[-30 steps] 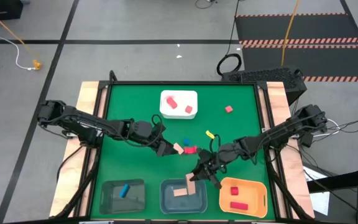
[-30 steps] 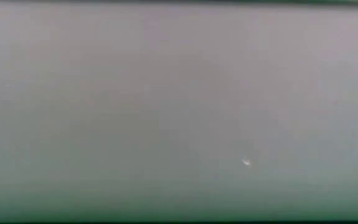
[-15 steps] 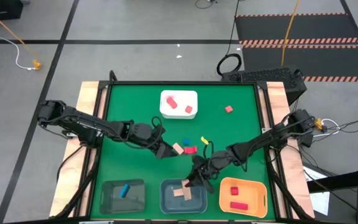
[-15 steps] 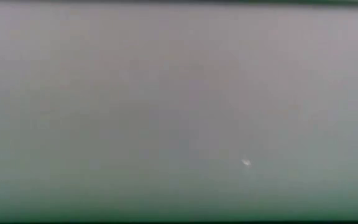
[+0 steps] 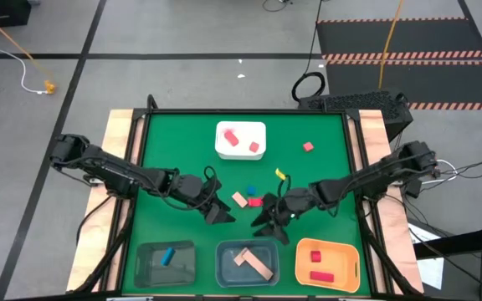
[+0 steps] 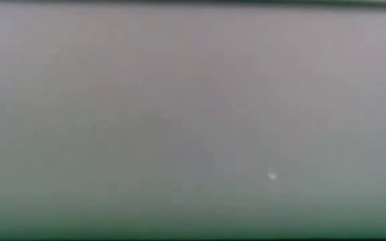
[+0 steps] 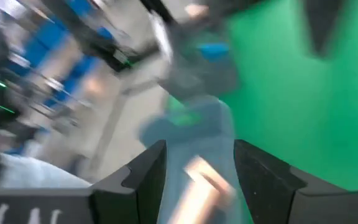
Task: Sort & place blocks by color
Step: Put the red block into the yellow bin
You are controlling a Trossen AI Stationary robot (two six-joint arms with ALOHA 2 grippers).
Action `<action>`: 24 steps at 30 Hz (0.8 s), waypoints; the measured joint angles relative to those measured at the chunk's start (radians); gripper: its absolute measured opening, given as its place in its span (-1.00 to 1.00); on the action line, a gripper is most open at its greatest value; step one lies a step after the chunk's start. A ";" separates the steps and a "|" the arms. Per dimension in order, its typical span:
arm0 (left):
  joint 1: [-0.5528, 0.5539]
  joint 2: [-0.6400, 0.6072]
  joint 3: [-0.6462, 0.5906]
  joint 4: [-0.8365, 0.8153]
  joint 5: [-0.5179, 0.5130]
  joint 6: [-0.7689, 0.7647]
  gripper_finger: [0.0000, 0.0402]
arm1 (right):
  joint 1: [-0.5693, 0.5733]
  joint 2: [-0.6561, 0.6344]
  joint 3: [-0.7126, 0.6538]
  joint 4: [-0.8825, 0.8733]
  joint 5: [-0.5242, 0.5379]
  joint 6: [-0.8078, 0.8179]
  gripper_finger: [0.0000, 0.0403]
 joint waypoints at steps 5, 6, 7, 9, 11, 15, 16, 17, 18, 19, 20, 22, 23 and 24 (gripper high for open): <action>-0.038 0.000 0.000 0.000 -0.040 -0.006 0.90 | -0.049 -0.066 0.000 -0.302 0.103 -0.125 -0.11; -0.046 0.000 0.000 0.001 -0.056 -0.004 0.90 | -0.061 -0.066 0.000 -0.327 0.106 -0.151 -0.11; -0.053 0.000 0.000 0.001 -0.069 0.002 0.90 | -0.071 -0.064 0.000 -0.344 0.106 -0.178 -0.11; -0.066 0.000 0.000 0.000 -0.096 0.008 0.90 | -0.090 -0.054 0.000 -0.349 0.105 -0.235 -0.10; -0.072 0.000 0.000 0.000 -0.113 0.014 0.90 | -0.107 -0.044 0.000 -0.357 0.106 -0.319 -0.10; -0.075 0.000 0.000 0.000 -0.144 0.040 0.90 | -0.145 -0.009 0.000 -0.361 0.105 -0.426 -0.10; -0.075 0.000 0.000 0.001 -0.151 0.045 0.90 | -0.154 0.000 0.000 -0.360 0.105 -0.427 -0.10; -0.073 0.000 0.000 0.001 -0.157 0.051 0.90 | -0.164 0.012 0.000 -0.360 0.105 -0.429 -0.10; -0.071 0.000 0.000 0.001 -0.158 0.056 0.90 | -0.172 0.023 0.000 -0.360 0.105 -0.430 -0.10; -0.069 0.000 0.000 0.002 -0.158 0.060 0.90 | -0.180 0.031 0.000 -0.363 0.104 -0.439 -0.10; -0.066 0.000 0.000 0.002 -0.159 0.063 0.90 | -0.188 0.040 0.000 -0.365 0.104 -0.454 -0.10; -0.059 0.000 0.000 0.002 -0.172 0.063 0.90 | -0.203 0.050 0.000 -0.357 0.104 -0.485 -0.10; -0.056 0.000 0.000 0.002 -0.178 0.063 0.90 | -0.210 0.056 0.000 -0.361 0.104 -0.498 -0.10; -0.051 0.000 0.000 0.006 -0.180 0.063 0.90 | -0.218 0.061 0.000 -0.364 0.104 -0.505 -0.10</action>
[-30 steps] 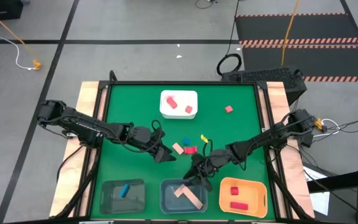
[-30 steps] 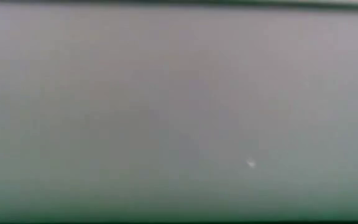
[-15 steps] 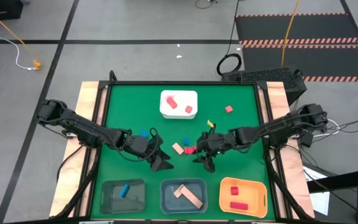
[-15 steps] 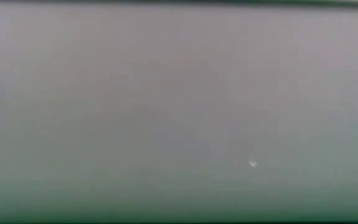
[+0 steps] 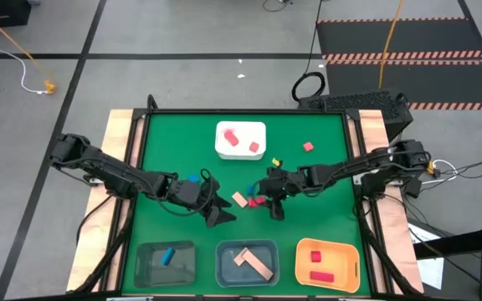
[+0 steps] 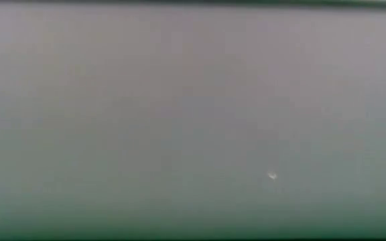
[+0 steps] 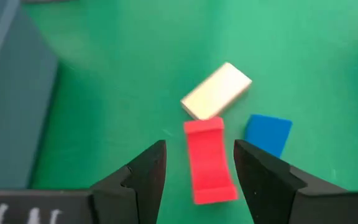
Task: Sort & place blocks by color
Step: Put the red block into the yellow bin
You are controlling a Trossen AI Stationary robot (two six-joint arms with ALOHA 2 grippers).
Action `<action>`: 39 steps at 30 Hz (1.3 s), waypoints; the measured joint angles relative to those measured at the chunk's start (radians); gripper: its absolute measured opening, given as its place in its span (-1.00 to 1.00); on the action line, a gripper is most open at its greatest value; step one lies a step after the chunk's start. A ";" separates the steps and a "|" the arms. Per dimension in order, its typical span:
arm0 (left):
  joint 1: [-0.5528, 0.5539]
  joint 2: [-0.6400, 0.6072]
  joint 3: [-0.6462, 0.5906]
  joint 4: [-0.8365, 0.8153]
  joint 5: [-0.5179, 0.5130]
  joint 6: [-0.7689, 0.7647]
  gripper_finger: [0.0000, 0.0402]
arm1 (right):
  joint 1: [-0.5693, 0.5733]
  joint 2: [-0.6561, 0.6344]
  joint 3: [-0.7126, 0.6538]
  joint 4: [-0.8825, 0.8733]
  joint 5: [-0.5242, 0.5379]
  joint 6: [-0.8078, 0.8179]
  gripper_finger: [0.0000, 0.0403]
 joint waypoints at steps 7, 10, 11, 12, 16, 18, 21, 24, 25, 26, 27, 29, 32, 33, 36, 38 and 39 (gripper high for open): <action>0.034 0.000 0.000 0.002 -0.002 0.019 0.90 | -0.034 0.067 -0.018 -0.004 0.000 -0.020 -0.10; 0.046 0.000 0.000 0.002 -0.003 0.020 0.90 | -0.037 0.096 -0.026 0.006 -0.003 -0.018 -0.10; 0.050 0.000 0.000 0.002 -0.003 0.022 0.90 | -0.037 0.105 -0.030 0.020 -0.003 -0.018 -0.10; 0.053 0.000 0.000 0.002 -0.003 0.025 0.90 | -0.038 0.112 -0.035 0.036 -0.004 -0.018 -0.10; 0.065 0.000 0.000 0.002 -0.002 0.026 0.90 | -0.038 0.132 -0.068 0.123 -0.004 -0.018 -0.10; 0.068 0.000 0.000 0.001 -0.002 0.026 0.90 | -0.038 0.144 -0.086 0.137 -0.002 -0.018 -0.10; 0.068 0.000 0.000 0.000 -0.002 0.026 0.90 | -0.038 0.160 -0.097 0.165 -0.002 -0.018 -0.10; 0.068 0.000 0.000 -0.001 -0.002 0.026 0.90 | -0.038 0.179 -0.108 0.180 0.003 -0.021 -0.10; 0.068 0.000 0.000 -0.001 -0.002 0.026 0.90 | -0.036 0.186 -0.110 0.181 0.002 -0.021 -0.10; 0.068 0.000 0.000 -0.001 -0.002 0.026 0.90 | -0.035 0.190 -0.111 0.184 0.005 -0.021 -0.10; 0.068 0.000 0.000 0.000 -0.002 0.026 0.90 | -0.034 0.193 -0.112 0.192 0.008 -0.020 -0.10; 0.068 0.000 0.000 0.001 -0.002 0.031 0.90 | -0.034 0.193 -0.117 0.216 0.022 -0.019 -0.10; 0.068 0.000 0.000 0.001 -0.002 0.034 0.90 | -0.033 0.195 -0.119 0.239 0.053 0.022 -0.13; 0.068 0.000 0.000 0.001 -0.002 0.035 0.90 | -0.033 0.195 -0.119 0.241 0.053 0.039 -0.15; 0.068 0.000 0.000 0.001 -0.002 0.034 0.90 | -0.033 0.195 -0.119 0.241 0.053 0.075 -0.29; 0.068 0.000 0.000 0.001 -0.002 0.034 0.90 | -0.028 0.195 -0.119 0.241 0.051 0.099 -0.40; 0.068 0.000 0.000 0.001 -0.002 0.034 0.90 | -0.025 0.193 -0.119 0.241 0.051 0.117 -0.42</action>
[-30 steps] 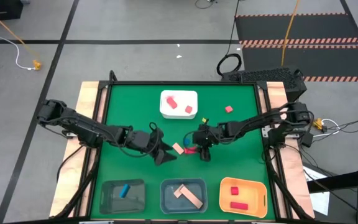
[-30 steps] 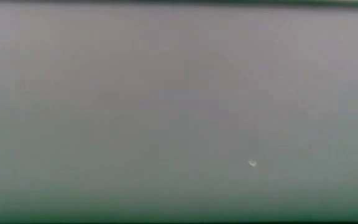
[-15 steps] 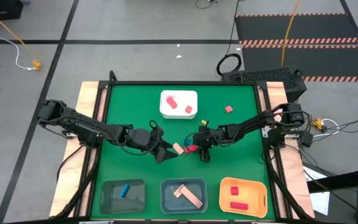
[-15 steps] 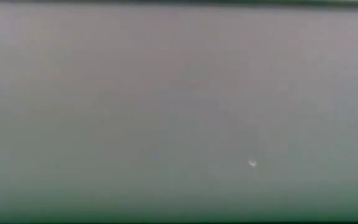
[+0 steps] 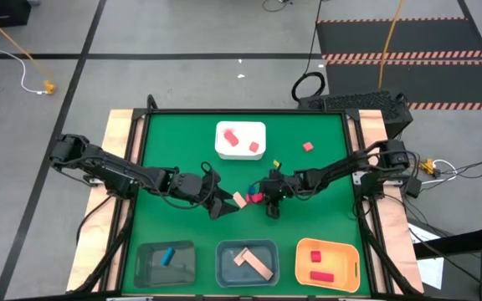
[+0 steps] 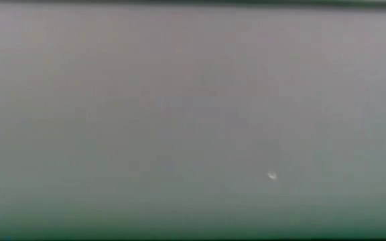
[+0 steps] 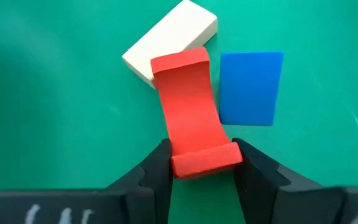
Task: Sort & place blocks by color
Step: Put the red block into the yellow bin
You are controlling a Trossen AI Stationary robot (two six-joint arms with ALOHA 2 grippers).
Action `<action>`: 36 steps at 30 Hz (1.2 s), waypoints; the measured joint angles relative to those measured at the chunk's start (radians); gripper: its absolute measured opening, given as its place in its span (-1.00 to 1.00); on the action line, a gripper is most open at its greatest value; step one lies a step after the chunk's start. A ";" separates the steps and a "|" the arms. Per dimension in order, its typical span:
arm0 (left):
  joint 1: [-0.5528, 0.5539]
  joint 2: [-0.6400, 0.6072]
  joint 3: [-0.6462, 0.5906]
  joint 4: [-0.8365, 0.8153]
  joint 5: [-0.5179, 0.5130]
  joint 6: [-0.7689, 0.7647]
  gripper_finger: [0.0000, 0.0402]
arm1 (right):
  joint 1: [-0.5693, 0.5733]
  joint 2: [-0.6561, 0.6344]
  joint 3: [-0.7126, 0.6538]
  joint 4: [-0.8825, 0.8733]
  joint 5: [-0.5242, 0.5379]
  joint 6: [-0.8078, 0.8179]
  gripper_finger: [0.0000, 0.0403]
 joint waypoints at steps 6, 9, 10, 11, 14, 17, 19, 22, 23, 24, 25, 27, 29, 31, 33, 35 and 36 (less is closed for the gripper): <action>0.000 0.000 0.000 0.000 0.000 0.004 0.90 | 0.032 -0.061 -0.003 -0.042 -0.004 0.082 -0.42; 0.000 0.000 0.000 -0.002 -0.001 0.005 0.90 | 0.049 -0.140 -0.004 -0.081 -0.011 0.106 -0.42; 0.000 0.000 0.000 -0.002 -0.001 0.005 0.90 | 0.055 -0.172 -0.002 -0.101 -0.010 0.112 -0.42; 0.000 0.000 0.000 -0.002 -0.002 0.005 0.90 | 0.061 -0.203 -0.002 -0.130 -0.009 0.120 -0.42; 0.000 0.000 0.000 -0.002 -0.041 0.001 0.90 | 0.080 -0.294 -0.003 -0.217 -0.011 0.184 -0.42; 0.000 0.000 0.000 -0.002 -0.085 -0.008 0.90 | 0.098 -0.403 -0.002 -0.276 -0.048 0.272 -0.42; 0.001 0.000 0.000 0.000 -0.090 -0.007 0.90 | 0.119 -0.470 -0.002 -0.314 -0.083 0.345 -0.40; 0.003 0.000 0.000 -0.004 -0.090 0.022 0.90 | 0.169 -0.567 -0.002 -0.349 -0.114 0.461 -0.37; 0.003 0.000 0.000 -0.010 -0.090 0.034 0.90 | 0.189 -0.597 -0.002 -0.350 -0.131 0.500 -0.37; 0.003 0.000 0.000 -0.018 -0.090 0.049 0.90 | 0.210 -0.624 -0.002 -0.350 -0.142 0.542 -0.37; 0.003 0.000 0.000 -0.024 -0.089 0.066 0.90 | 0.230 -0.651 -0.002 -0.350 -0.162 0.587 -0.38; 0.003 0.000 0.000 -0.045 -0.090 0.090 0.90 | 0.276 -0.692 -0.002 -0.350 -0.208 0.685 -0.38; 0.004 0.000 0.000 -0.076 -0.090 0.099 0.90 | 0.327 -0.722 -0.002 -0.350 -0.268 0.794 -0.39; 0.006 0.000 0.000 -0.109 -0.090 0.099 0.90 | 0.381 -0.734 -0.001 -0.349 -0.321 0.909 -0.38; 0.008 0.000 0.000 -0.150 -0.090 0.101 0.90 | 0.439 -0.733 -0.001 -0.354 -0.357 1.005 -0.38; 0.013 0.000 0.000 -0.191 -0.090 0.112 0.90 | 0.491 -0.726 -0.001 -0.372 -0.391 1.074 -0.38; 0.016 0.000 0.000 -0.210 -0.092 0.113 0.90 | 0.514 -0.722 -0.001 -0.390 -0.408 1.102 -0.38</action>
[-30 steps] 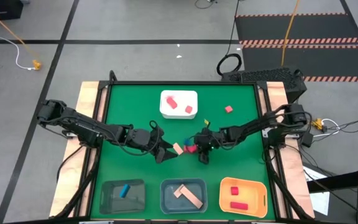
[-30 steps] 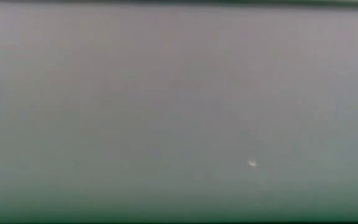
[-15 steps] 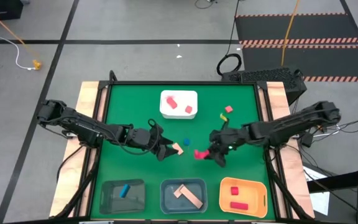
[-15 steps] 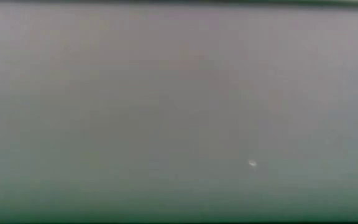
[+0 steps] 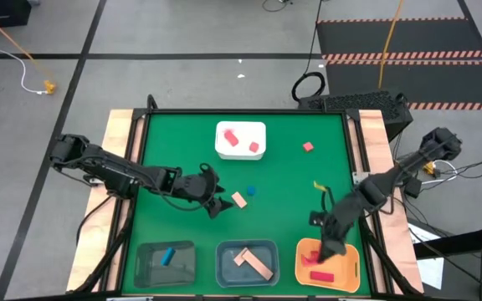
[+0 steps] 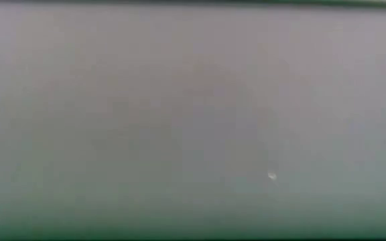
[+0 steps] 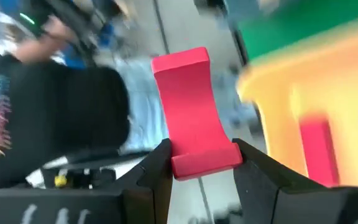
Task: Sort & place blocks by color
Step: Put the red block into the yellow bin, then put the left blue block into the gray bin
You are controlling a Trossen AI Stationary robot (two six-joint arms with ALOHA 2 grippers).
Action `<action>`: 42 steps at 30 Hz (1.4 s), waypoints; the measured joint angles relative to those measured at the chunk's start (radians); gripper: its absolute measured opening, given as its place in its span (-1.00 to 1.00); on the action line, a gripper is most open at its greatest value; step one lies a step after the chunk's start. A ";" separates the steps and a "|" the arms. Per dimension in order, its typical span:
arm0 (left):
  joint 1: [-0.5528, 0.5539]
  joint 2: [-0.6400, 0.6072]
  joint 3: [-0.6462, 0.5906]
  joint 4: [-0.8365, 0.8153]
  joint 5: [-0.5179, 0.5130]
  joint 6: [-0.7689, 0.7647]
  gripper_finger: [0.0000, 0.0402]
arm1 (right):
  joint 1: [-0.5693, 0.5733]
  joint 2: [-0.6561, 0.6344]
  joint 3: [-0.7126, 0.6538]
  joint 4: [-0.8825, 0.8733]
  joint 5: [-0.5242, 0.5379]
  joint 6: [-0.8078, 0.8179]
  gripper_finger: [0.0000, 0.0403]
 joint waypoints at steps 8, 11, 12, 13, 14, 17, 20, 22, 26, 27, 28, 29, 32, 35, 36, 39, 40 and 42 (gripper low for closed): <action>0.042 0.000 0.000 -0.227 -0.059 0.021 0.90 | 0.134 0.033 0.000 -0.288 -0.018 0.170 -0.38; 0.064 0.000 0.000 -0.294 -0.077 0.020 0.90 | 0.161 0.050 0.000 -0.347 -0.012 0.196 -0.37; 0.073 0.000 0.000 -0.312 -0.085 0.021 0.90 | 0.168 0.055 0.000 -0.356 -0.012 0.197 -0.37; 0.080 0.000 0.000 -0.326 -0.093 0.020 0.90 | 0.174 0.061 0.000 -0.357 -0.012 0.197 -0.35; 0.088 0.000 0.000 -0.336 -0.103 0.020 0.90 | 0.181 0.068 0.000 -0.354 -0.012 0.197 -0.33; 0.110 0.000 0.000 -0.365 -0.119 0.021 0.90 | 0.194 0.090 0.000 -0.355 -0.012 0.190 -0.25; 0.131 0.000 0.000 -0.389 -0.119 0.021 0.90 | 0.200 0.115 0.000 -0.355 -0.012 0.185 -0.14; 0.141 0.000 0.000 -0.415 -0.119 0.021 0.90 | 0.201 0.126 0.000 -0.353 -0.009 0.168 -0.07; 0.162 0.000 0.000 -0.526 -0.129 0.023 0.90 | 0.201 0.134 0.000 -0.336 0.046 0.144 0.07; 0.165 0.000 0.000 -0.567 -0.139 0.016 0.90 | 0.200 0.134 0.000 -0.330 0.047 0.144 0.10; 0.169 0.000 0.000 -0.609 -0.153 0.007 0.90 | 0.200 0.134 0.000 -0.324 0.046 0.143 0.13; 0.173 0.000 0.000 -0.649 -0.168 -0.004 0.90 | 0.200 0.134 0.001 -0.321 0.044 0.144 0.15; 0.185 0.000 0.000 -0.750 -0.189 -0.057 0.90 | 0.201 0.134 0.001 -0.317 0.041 0.144 0.20; 0.200 0.000 0.000 -0.780 -0.172 -0.175 0.90 | 0.201 0.134 0.001 -0.317 0.041 0.144 0.22; 0.204 0.000 0.000 -0.779 -0.161 -0.228 0.90 | 0.201 0.134 0.001 -0.317 0.041 0.144 0.22; 0.209 0.000 0.000 -0.762 -0.155 -0.325 0.90 | 0.200 0.134 0.001 -0.317 0.044 0.144 0.22; 0.208 0.004 0.000 -0.755 -0.155 -0.338 0.90 | 0.200 0.134 0.001 -0.317 0.044 0.144 0.22; 0.208 0.011 0.000 -0.756 -0.145 -0.385 0.90 | 0.200 0.134 0.001 -0.317 0.044 0.149 0.21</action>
